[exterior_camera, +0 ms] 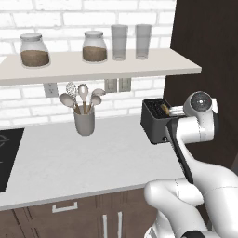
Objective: Start the toaster. Once the lever pops up, take the bread to the plate on the dining counter.
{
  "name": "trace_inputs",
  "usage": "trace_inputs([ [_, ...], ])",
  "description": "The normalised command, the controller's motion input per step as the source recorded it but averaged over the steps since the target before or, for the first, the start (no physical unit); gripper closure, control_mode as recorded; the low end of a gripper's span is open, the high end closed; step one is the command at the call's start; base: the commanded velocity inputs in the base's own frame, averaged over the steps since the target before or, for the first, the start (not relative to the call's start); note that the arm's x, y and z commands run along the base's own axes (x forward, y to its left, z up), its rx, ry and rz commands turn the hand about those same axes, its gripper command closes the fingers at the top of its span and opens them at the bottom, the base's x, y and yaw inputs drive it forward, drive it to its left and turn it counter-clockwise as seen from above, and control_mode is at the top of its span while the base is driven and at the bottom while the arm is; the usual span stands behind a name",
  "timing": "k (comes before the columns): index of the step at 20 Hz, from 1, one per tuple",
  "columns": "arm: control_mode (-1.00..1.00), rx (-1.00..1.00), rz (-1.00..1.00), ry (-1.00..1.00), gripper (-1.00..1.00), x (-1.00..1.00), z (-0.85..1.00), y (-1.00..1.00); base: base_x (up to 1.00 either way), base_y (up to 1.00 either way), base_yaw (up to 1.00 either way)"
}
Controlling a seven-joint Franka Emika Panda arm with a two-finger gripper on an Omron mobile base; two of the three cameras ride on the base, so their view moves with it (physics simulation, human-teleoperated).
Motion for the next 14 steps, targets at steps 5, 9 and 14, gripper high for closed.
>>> trace_inputs([
  [5,-1.00,0.00,0.00,0.00,1.00,0.00,0.00,0.00,0.00,0.00,0.00],
  [9,-1.00,0.00,0.00,0.00,1.00,0.00,0.00,0.00,0.00,0.00,0.00],
  [14,-1.00,0.00,0.00,0.00,1.00,0.00,0.00,0.00,0.00,0.00,0.00],
])
